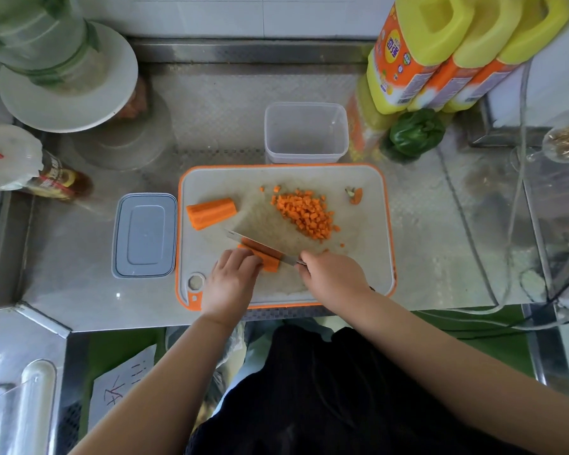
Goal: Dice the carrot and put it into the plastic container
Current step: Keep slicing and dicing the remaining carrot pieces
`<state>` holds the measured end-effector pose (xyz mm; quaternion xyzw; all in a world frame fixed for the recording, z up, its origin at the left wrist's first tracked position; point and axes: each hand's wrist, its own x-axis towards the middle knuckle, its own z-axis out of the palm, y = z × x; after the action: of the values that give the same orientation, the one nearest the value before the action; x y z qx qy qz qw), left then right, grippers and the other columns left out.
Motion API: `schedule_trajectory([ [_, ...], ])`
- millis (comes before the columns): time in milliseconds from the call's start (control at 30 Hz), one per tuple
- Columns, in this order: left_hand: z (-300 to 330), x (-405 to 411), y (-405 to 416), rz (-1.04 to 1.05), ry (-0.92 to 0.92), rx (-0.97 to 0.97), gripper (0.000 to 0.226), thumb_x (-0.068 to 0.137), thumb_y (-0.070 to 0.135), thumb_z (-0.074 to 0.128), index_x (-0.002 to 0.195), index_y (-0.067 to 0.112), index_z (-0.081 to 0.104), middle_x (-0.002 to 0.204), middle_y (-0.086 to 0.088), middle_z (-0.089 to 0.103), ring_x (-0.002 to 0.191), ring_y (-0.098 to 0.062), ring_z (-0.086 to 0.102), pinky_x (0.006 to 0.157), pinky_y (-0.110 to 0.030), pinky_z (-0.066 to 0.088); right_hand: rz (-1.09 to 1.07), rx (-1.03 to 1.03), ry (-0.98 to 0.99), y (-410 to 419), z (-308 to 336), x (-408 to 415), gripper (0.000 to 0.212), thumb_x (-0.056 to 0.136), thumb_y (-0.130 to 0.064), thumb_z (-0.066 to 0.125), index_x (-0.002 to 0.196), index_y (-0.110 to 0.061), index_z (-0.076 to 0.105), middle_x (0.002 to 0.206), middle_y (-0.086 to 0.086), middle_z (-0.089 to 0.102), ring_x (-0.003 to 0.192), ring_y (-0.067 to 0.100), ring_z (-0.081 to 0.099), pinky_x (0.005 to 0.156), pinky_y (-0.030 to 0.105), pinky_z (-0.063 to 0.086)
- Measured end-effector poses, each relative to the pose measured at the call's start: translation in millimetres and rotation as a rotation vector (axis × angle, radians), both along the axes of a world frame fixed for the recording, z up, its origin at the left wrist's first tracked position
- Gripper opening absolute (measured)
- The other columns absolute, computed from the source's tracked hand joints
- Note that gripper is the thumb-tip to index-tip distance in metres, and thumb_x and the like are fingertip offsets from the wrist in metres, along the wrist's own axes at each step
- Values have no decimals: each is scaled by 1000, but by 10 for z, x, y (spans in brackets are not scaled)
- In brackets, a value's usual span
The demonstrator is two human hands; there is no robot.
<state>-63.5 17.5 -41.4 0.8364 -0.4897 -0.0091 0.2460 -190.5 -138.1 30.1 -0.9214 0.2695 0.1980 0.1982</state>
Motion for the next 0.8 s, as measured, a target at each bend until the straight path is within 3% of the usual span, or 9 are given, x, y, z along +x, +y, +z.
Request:
schedule_trajectory([
  [167,-114,-73,-16,48,16,-35,13,88,16,60,87,6,69,93,-7,65,89,-26,54,61,-36,52,30,34,59,42,-11,61,18,101,-20,40,93,-10,53,60,-1,40,49,16,35,45,29,25],
  [400,-156,-108,-27,80,0,-96,19,91,18,57,87,5,71,93,-8,66,90,-26,55,65,-37,52,60,-7,15,81,82,66,25,102,-23,40,78,-15,40,56,-2,36,46,16,31,43,27,20],
  [500,-164,-139,-33,101,4,-157,18,90,15,59,87,3,72,94,-10,68,91,-24,54,75,-33,48,53,-20,98,78,96,120,21,96,-8,47,80,-16,36,58,-1,37,48,16,32,43,28,21],
  [633,-208,-148,-15,117,40,-151,17,92,15,60,89,3,72,95,-10,67,91,-27,57,77,-36,50,71,-4,179,44,197,251,28,85,12,45,85,-14,34,63,0,36,52,15,31,44,28,23],
  [800,-197,-160,-34,141,66,-161,22,96,17,56,91,5,73,98,-9,67,95,-26,57,84,-34,51,123,-24,221,57,84,312,31,82,15,48,99,-11,45,61,1,36,49,14,31,42,28,21],
])
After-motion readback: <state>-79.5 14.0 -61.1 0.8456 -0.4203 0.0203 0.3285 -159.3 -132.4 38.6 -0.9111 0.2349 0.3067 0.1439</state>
